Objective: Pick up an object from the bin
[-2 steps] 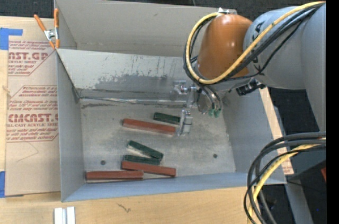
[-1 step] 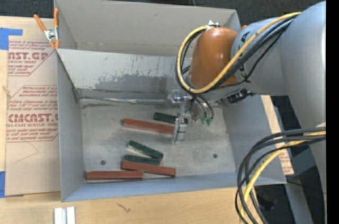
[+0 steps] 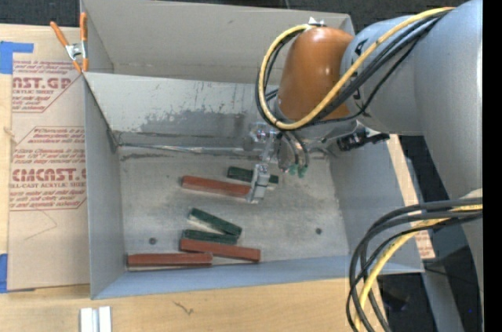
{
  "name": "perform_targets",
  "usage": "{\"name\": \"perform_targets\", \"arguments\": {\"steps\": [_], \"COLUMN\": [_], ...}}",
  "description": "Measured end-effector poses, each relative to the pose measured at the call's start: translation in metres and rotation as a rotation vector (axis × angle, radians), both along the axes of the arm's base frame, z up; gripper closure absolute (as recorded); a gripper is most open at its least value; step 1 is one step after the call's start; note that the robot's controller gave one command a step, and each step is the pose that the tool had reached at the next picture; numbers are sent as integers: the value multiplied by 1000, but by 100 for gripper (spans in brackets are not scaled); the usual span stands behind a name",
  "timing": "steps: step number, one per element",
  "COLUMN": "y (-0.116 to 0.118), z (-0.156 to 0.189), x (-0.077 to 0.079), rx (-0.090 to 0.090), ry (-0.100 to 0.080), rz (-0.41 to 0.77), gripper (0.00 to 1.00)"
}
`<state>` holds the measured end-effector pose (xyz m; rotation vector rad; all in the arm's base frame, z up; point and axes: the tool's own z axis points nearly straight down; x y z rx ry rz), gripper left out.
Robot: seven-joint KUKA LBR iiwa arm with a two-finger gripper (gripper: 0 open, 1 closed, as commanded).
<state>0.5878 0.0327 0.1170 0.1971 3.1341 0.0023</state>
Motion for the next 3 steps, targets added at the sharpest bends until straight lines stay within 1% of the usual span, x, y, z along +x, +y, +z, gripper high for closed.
{"name": "perform_targets", "arguments": {"steps": [1, 2, 3], "y": [0, 2, 2], "z": [-42, -57, -56], "x": [-6, -5, -6], "rx": [-2, 0, 0], "ry": [-2, -2, -2], "rz": [134, 32, 17], "gripper": [0, 100, 100]}}
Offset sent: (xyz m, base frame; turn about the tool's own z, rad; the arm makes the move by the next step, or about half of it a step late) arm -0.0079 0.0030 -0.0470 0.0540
